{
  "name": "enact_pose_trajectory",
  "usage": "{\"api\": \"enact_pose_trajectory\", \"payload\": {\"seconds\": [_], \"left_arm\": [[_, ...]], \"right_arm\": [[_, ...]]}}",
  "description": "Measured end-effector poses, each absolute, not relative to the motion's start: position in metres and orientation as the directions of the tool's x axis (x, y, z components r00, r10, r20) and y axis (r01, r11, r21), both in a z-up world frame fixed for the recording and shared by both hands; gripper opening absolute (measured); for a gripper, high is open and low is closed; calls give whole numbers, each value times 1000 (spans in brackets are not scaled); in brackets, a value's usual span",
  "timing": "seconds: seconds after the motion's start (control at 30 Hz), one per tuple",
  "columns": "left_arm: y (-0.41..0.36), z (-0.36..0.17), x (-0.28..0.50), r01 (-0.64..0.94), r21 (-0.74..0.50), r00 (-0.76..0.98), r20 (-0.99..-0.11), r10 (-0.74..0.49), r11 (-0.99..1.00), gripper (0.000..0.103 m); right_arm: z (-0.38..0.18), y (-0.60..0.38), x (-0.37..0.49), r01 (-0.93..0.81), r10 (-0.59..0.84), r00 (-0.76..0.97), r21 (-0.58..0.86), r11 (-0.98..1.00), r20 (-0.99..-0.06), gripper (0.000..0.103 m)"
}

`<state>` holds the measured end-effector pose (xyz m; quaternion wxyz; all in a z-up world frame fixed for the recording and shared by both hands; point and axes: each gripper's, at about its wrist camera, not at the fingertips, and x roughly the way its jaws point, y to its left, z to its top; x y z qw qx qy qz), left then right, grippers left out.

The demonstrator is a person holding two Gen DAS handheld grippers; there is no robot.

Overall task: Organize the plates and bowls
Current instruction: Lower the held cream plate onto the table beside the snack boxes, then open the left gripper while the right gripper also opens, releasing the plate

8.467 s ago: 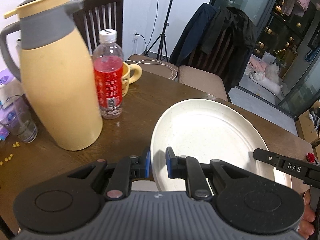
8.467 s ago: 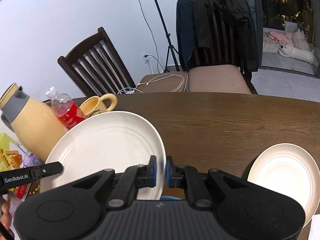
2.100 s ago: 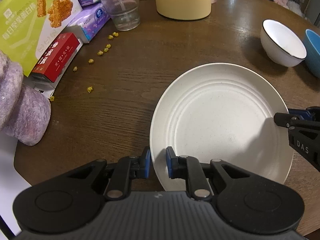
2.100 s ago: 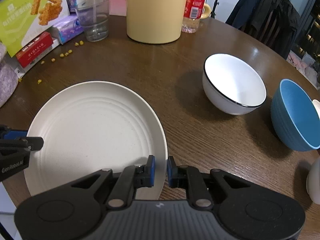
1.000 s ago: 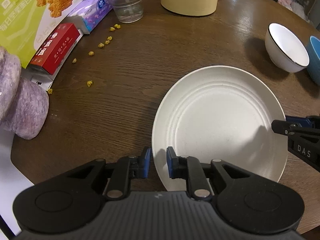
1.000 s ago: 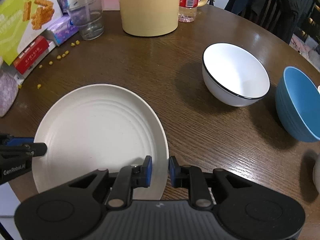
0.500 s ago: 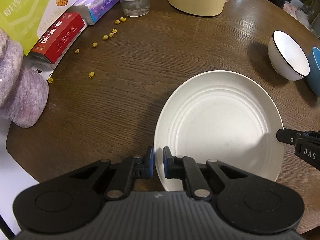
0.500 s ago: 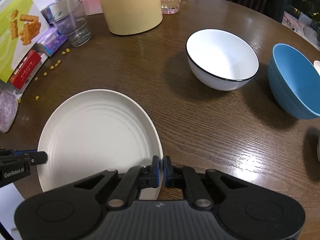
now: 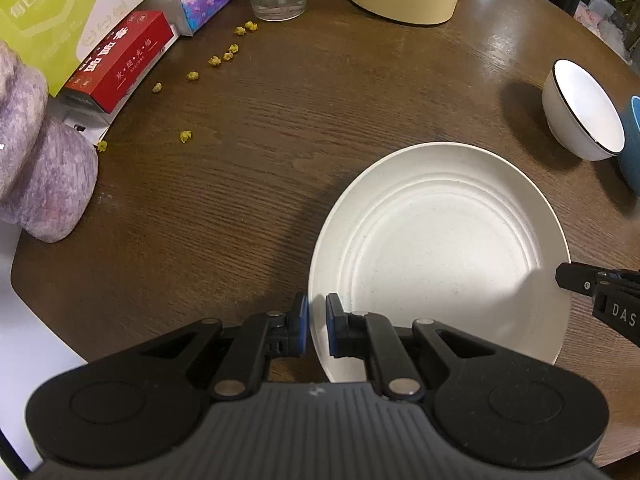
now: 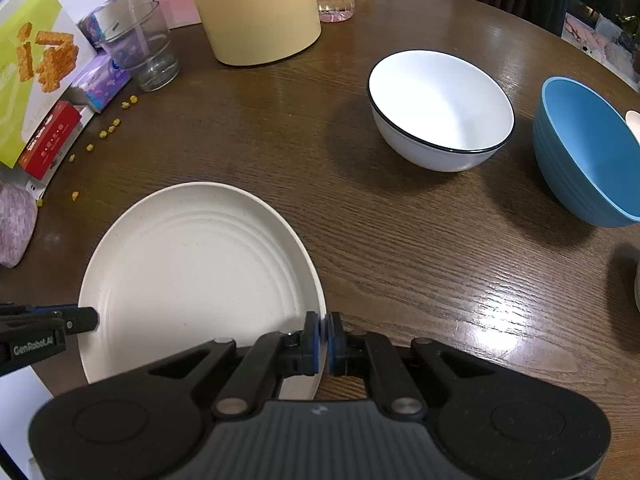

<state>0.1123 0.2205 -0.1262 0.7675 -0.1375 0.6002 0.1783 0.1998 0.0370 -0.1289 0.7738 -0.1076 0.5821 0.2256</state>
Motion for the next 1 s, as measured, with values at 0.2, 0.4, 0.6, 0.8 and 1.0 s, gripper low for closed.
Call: {"api": "enact_pose_trajectory", "payload": {"seconds": [0.2, 0.4, 0.6, 0.8, 1.0], "left_arm": [[220, -126, 113, -441, 1, 217, -970, 107, 898, 10], [223, -126, 112, -444, -14, 233, -967, 100, 896, 12], [222, -113, 104, -437, -20, 291, -949, 120, 899, 39], [221, -97, 91, -425, -36, 386, -911, 146, 904, 76], [216, -83, 76, -425, -24, 478, -855, 201, 905, 103]], "right_arm": [[-132, 39, 201, -477, 218, 219, 90, 874, -951, 4], [-132, 37, 202, -475, 236, 218, 108, 873, -947, 7], [-119, 32, 200, -482, 295, 246, 148, 864, -923, 14], [-102, 19, 196, -480, 330, 287, 163, 862, -899, 51], [-96, 8, 184, -482, 333, 313, 153, 862, -890, 95]]}}
